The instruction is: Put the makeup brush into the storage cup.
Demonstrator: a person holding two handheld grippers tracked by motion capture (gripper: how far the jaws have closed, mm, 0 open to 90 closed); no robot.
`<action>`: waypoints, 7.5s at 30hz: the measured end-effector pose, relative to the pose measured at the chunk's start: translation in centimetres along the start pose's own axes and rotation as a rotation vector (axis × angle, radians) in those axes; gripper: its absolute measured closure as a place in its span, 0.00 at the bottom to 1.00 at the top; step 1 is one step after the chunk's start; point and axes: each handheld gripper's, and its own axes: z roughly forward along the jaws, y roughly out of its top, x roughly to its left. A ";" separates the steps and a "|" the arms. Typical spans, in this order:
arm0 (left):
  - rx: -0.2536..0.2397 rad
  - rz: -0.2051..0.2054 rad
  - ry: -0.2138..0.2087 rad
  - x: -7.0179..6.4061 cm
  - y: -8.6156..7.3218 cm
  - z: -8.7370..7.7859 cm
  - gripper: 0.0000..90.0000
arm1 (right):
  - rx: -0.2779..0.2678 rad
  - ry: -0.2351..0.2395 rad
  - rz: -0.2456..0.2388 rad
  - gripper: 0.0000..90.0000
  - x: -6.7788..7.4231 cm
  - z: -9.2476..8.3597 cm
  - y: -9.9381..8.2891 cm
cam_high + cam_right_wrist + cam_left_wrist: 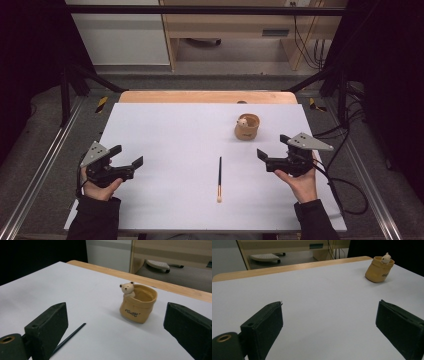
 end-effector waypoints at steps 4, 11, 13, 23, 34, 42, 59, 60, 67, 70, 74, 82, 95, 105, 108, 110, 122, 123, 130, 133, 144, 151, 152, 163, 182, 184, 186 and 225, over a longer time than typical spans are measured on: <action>0.001 0.002 0.001 0.0 0.0 0.0 0.08 | 0.022 0.023 -0.012 0.07 1.1 1.0 0.2; 0.007 0.005 0.000 -0.1 -0.1 0.2 0.08 | 0.067 0.052 -0.047 0.08 3.2 2.7 0.3; 0.008 0.006 0.000 -0.1 -0.1 0.2 0.08 | 0.083 0.057 -0.044 0.08 3.7 3.3 0.2; 0.019 0.011 -0.002 -0.1 -0.2 0.4 0.08 | 0.136 0.103 -0.053 0.10 5.6 5.8 -0.2; 0.023 0.014 -0.004 -0.2 -0.3 0.5 0.08 | 0.242 0.129 -0.064 0.13 7.3 8.8 -2.3; 0.025 0.014 -0.006 -0.2 -0.3 0.6 0.08 | 0.317 0.140 -0.065 0.19 8.0 10.3 -4.0; 0.036 0.016 -0.010 -0.2 -0.4 0.8 0.08 | 0.433 0.177 -0.096 0.43 8.7 12.2 -6.3; 0.037 0.016 -0.009 -0.3 -0.4 0.8 0.08 | 0.438 0.177 -0.099 0.44 8.6 12.2 -6.4; 0.037 0.016 -0.011 -0.3 -0.4 0.8 0.08 | 0.453 0.172 -0.122 0.49 8.7 12.3 -6.7; 0.036 0.016 -0.011 -0.3 -0.4 0.8 0.08 | 0.454 0.162 -0.130 0.53 8.7 12.2 -6.7; 0.037 0.018 -0.012 -0.3 -0.4 0.8 0.08 | 0.456 0.145 -0.150 0.59 8.8 12.0 -6.7; 0.036 0.020 -0.012 -0.4 -0.4 0.7 0.08 | 0.468 0.154 -0.168 0.69 8.6 11.9 -6.6; 0.036 0.025 -0.014 -0.4 -0.4 0.7 0.08 | 0.486 0.160 -0.169 0.84 8.5 11.7 -6.4; 0.038 0.027 -0.015 -0.4 -0.4 0.8 0.08 | 0.494 0.181 -0.171 0.92 8.2 11.7 -6.3; 0.039 0.028 -0.016 -0.5 -0.4 0.8 0.08 | 0.495 0.180 -0.169 0.92 8.2 11.8 -6.3; 0.039 0.027 -0.017 -0.5 -0.4 0.8 0.08 | 0.497 0.183 -0.163 0.89 8.2 11.8 -6.3; 0.043 0.026 -0.021 -0.4 -0.4 0.8 0.08 | 0.470 0.209 -0.172 0.72 7.3 10.5 -3.7; 0.043 0.027 -0.022 -0.5 -0.4 0.8 0.08 | 0.471 0.211 -0.171 0.72 7.2 10.6 -3.5; 0.045 0.030 -0.025 -0.5 -0.4 0.8 0.08 | 0.566 0.218 -0.205 0.65 7.1 11.0 -1.1; 0.045 0.032 -0.027 -0.6 -0.4 0.8 0.08 | 0.612 0.233 -0.223 0.65 7.5 11.5 -0.7; 0.053 0.035 -0.031 -0.6 -0.4 1.0 0.08 | 0.764 0.234 -0.288 0.72 8.4 13.3 -1.9; 0.055 0.036 -0.031 -0.6 -0.5 1.0 0.08 | 0.802 0.240 -0.293 0.77 8.6 13.9 -2.7; 0.057 0.038 -0.032 -0.6 -0.5 1.0 0.08 | 0.820 0.233 -0.292 0.79 8.7 14.0 -2.9; 0.064 0.040 -0.032 -0.6 -0.5 1.1 0.08 | 0.829 0.232 -0.295 0.92 8.7 14.0 -3.2; 0.075 0.114 -0.078 -2.3 0.4 1.4 0.08 | 0.664 0.302 -0.210 0.93 7.1 11.0 0.4; 0.077 0.129 -0.089 -2.8 0.6 1.6 0.08 | 0.650 0.316 -0.210 0.93 6.9 10.6 0.9; 0.082 0.143 -0.097 -3.3 0.7 1.8 0.08 | 0.649 0.316 -0.211 0.93 6.8 10.4 1.1; 0.238 0.560 -0.266 -13.5 3.3 7.0 0.10 | 0.598 0.507 -0.239 0.93 6.8 8.8 2.4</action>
